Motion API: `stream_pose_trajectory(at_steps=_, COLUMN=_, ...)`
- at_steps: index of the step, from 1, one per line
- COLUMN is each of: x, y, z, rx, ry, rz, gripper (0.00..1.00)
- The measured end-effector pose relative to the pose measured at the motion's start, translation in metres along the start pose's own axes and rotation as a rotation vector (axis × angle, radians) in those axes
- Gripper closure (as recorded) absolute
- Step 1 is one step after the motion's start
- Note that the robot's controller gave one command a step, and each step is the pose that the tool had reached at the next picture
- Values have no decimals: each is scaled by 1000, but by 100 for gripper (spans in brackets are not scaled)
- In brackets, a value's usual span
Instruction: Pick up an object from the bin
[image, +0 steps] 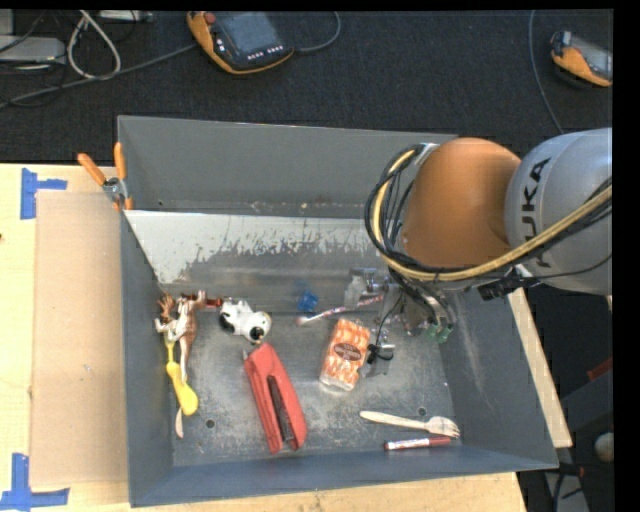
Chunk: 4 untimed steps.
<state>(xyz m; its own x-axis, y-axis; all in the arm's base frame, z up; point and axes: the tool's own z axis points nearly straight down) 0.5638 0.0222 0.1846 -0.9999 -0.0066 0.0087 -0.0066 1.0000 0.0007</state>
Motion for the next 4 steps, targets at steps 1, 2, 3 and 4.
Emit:
stream_pose_trajectory(at_steps=1, x=-2, y=0, z=-5, rx=0, ry=-8, rz=1, gripper=0)
stream_pose_trajectory(at_steps=2, x=-12, y=-11, z=42, rx=0, ry=-10, rz=-88, gripper=0)
stream_pose_trajectory(at_steps=3, x=-15, y=-2, z=38, rx=0, ry=-3, rz=-142, gripper=0)
stream_pose_trajectory(at_steps=4, x=-33, y=-19, z=73, rx=1, ry=-16, rz=-98, gripper=0)
